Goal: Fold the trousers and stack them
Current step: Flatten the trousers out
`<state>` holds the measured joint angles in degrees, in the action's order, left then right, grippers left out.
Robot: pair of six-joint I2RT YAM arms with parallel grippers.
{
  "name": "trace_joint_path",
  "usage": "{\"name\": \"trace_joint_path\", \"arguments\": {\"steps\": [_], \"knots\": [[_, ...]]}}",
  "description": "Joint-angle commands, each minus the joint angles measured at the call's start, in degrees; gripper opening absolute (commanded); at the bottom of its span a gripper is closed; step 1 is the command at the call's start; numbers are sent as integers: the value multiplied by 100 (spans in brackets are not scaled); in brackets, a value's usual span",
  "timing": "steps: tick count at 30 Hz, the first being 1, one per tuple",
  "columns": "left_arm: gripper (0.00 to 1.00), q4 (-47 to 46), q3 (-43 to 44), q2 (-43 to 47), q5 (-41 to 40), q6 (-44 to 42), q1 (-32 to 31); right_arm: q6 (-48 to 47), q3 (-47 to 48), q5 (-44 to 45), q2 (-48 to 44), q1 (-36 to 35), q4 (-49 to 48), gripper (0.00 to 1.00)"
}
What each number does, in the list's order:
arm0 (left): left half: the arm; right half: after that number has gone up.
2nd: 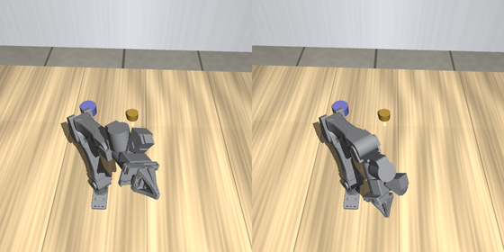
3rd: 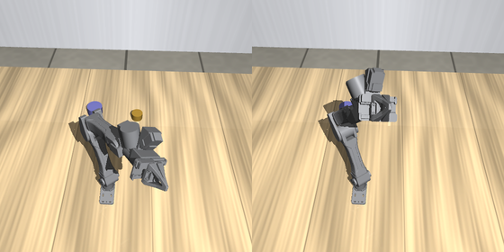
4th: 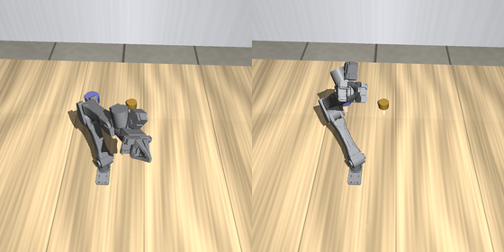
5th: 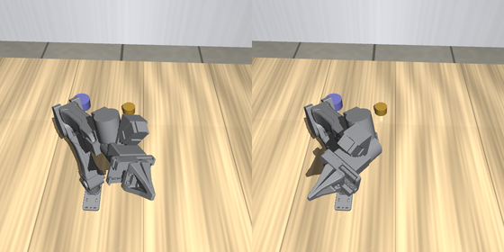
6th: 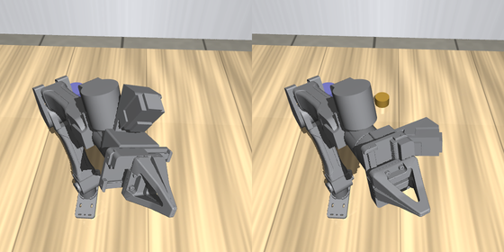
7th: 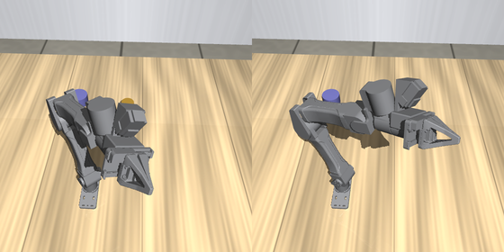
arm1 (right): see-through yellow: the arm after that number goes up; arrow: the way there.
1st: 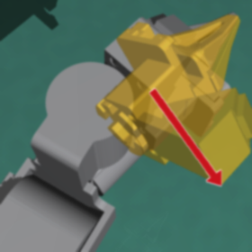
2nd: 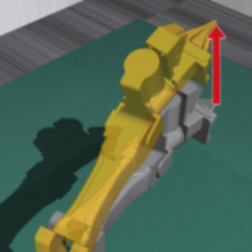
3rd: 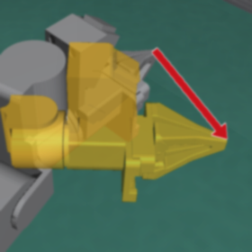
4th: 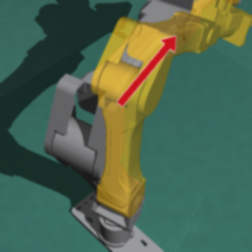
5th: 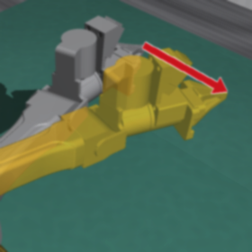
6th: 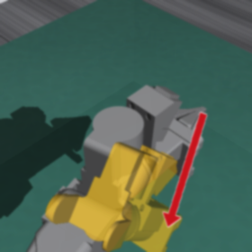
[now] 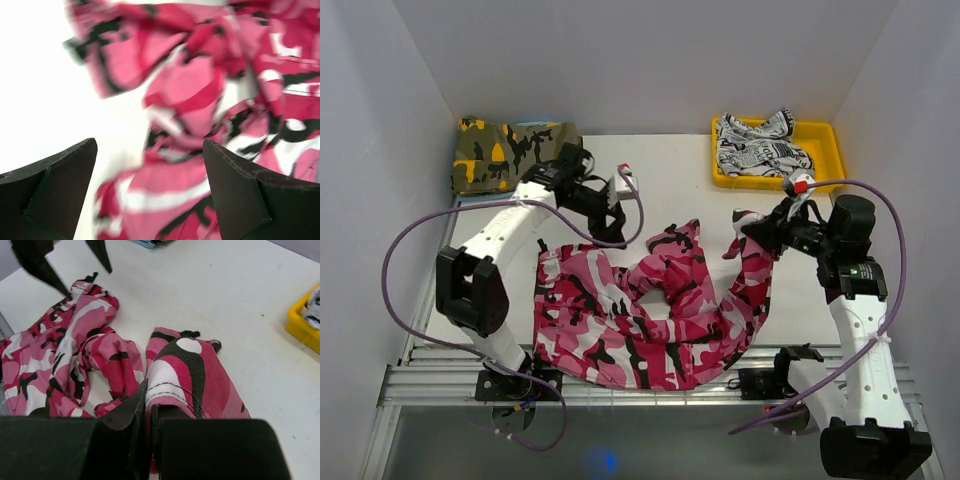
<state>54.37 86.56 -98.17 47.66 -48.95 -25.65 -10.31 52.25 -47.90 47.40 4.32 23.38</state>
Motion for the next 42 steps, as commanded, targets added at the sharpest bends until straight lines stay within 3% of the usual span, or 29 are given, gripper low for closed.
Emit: {"name": "trace_joint_path", "arguments": {"steps": [1,5,8,10,13,15,17,20,22,27,31,35,39,42], "knots": [[98,-24,80,763,-151,325,867,476,66,70,-108,-754,-938,8],[95,731,-673,1379,-152,-875,2123,574,-39,553,287,-1861,-1484,8],[82,1225,-1184,1476,-625,-1335,2994,468,-22,852,866,-2538,-1914,8],[80,1261,-1764,1485,-915,-1644,3399,477,-4,870,1331,-2786,-2204,8],[87,778,-2415,1485,-1276,-1565,3549,644,144,931,1963,-3138,-2575,8],[91,269,-2643,1503,-1224,-1399,3637,626,268,1063,2281,-3323,-2523,8],[91,345,-2610,1354,-979,-1572,3628,687,417,1098,2625,-3393,-2548,8],[88,1766,-2626,1475,-267,-3214,3655,863,444,1291,2801,-3420,-2741,8],[90,1884,-2941,1808,-169,-3916,3602,934,435,1476,2897,-3429,-2786,8],[89,2253,-3443,2601,-949,-4808,3173,697,365,1906,3301,-3403,-2812,8],[85,1728,-3910,2575,-1461,-4695,2812,556,505,1986,4082,-3341,-2917,8],[80,413,-3963,1838,-1786,-3809,2372,398,786,2153,4602,-3140,-2725,8],[73,-294,-3062,609,-2006,-2500,2389,433,936,2284,4840,-2613,-2479,8],[70,-1287,-2148,-244,-2400,-1988,2521,521,700,2172,4543,-1692,-1935,8]]}}
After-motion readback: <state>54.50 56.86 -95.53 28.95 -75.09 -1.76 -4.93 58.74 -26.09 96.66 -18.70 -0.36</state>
